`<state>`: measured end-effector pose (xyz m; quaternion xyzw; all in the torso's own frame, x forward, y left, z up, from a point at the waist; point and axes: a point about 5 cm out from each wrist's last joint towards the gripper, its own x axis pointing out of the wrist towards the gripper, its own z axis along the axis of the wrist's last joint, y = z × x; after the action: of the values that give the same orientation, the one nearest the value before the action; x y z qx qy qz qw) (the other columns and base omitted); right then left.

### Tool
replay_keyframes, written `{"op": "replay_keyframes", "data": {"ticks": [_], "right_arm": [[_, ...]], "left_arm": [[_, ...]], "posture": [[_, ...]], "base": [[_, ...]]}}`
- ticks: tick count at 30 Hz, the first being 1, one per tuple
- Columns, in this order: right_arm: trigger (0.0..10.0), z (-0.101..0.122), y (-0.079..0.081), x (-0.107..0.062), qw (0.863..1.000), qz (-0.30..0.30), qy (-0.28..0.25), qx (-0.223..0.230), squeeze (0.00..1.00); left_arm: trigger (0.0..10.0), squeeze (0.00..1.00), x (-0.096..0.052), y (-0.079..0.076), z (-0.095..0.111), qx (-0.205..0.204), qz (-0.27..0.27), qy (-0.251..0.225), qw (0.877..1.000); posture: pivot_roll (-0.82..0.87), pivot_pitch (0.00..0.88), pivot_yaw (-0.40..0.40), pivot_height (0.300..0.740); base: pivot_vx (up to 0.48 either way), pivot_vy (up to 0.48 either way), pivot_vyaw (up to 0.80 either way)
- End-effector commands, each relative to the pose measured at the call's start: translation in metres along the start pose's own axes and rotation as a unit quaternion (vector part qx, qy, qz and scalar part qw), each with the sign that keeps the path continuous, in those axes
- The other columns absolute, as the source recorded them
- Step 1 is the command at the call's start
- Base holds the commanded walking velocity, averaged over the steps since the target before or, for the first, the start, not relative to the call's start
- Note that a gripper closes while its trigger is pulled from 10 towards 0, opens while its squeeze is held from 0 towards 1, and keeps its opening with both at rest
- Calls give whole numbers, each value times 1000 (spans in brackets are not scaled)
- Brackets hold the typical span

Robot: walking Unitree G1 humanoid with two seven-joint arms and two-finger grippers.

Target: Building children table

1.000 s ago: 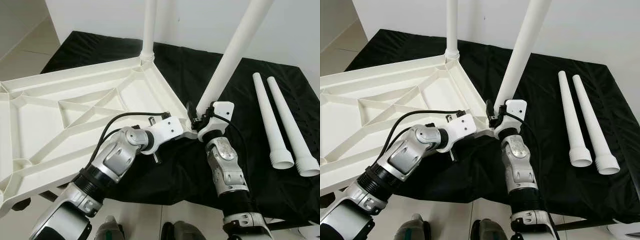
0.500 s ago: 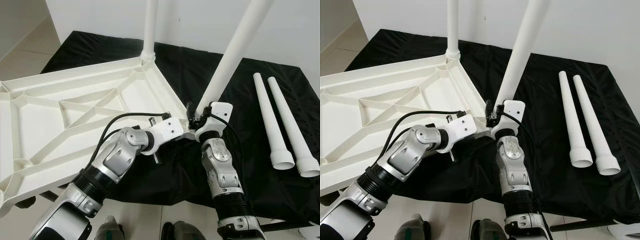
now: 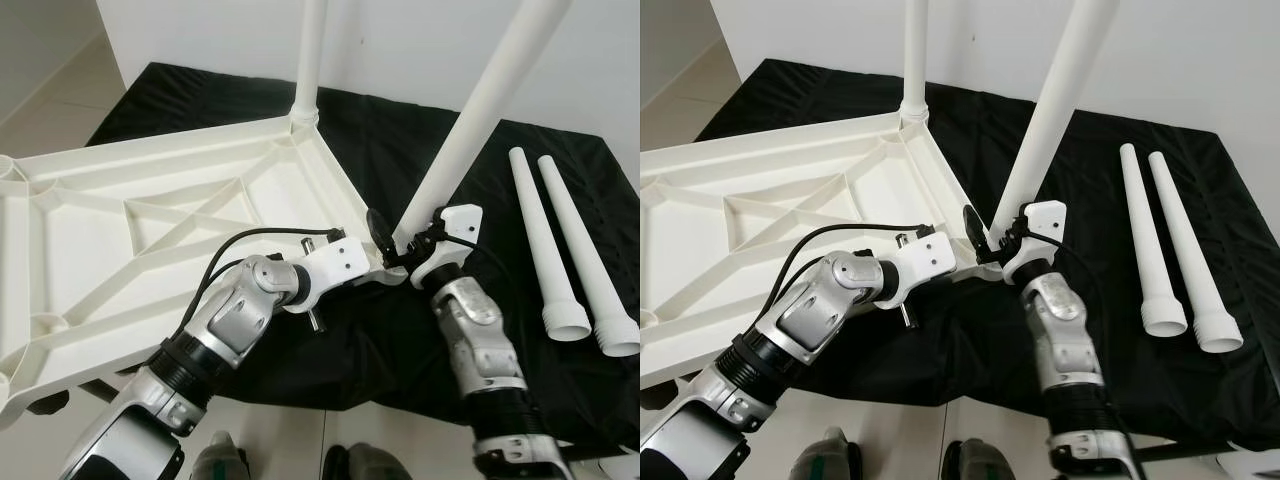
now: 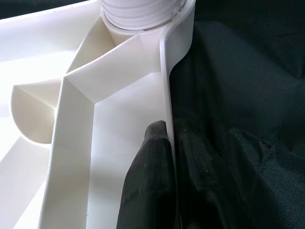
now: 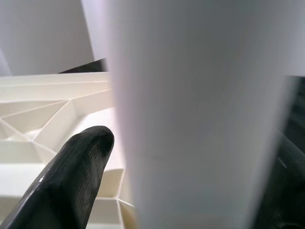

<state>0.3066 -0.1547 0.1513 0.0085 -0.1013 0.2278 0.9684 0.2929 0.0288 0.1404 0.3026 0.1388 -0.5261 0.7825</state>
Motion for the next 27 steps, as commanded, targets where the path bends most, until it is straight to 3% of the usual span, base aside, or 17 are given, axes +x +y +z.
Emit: {"op": "replay_keyframes", "data": {"ticks": [1, 5, 8, 10, 25, 26, 27], "right_arm": [[10000, 3, -9, -3, 1000, 17, -4, 7, 0], [10000, 9, -20, -4, 999, 47, -7, 6, 0], [10000, 6, -24, 0, 991, 131, 29, 3, 0], [10000, 3, -25, 1, 987, 152, 44, -1, 0], [10000, -9, -31, 7, 981, 183, 66, 9, 0], [4627, -10, -32, 8, 981, 181, 66, 11, 0], [4627, -10, -32, 8, 981, 181, 66, 11, 0]], "left_arm": [[10000, 0, 2, -7, 6, 19, -9, -15, 1000], [10000, 0, 2, -7, 6, 19, -9, -15, 1000], [10000, 0, 1, -4, 7, 22, -10, -15, 1000], [10000, 0, 1, -3, 8, 22, -9, -15, 1000], [10000, 0, -1, -1, 8, 21, -4, -14, 1000], [10000, 0, -1, -1, 8, 21, -4, -14, 1000], [10000, 0, -1, -1, 8, 21, -4, -14, 1000]], "posture": [[-12, 3, -80, 740], [-13, 4, -76, 740], [-14, 8, -68, 740], [-10, 10, -69, 740], [-4, 15, -65, 740], [-3, 16, -64, 740], [-3, 16, -64, 740]], "base": [[0, 0, 0], [0, 0, 0], [0, 0, 0], [0, 0, 0], [0, 0, 0], [0, 0, 0], [0, 0, 0]]}}
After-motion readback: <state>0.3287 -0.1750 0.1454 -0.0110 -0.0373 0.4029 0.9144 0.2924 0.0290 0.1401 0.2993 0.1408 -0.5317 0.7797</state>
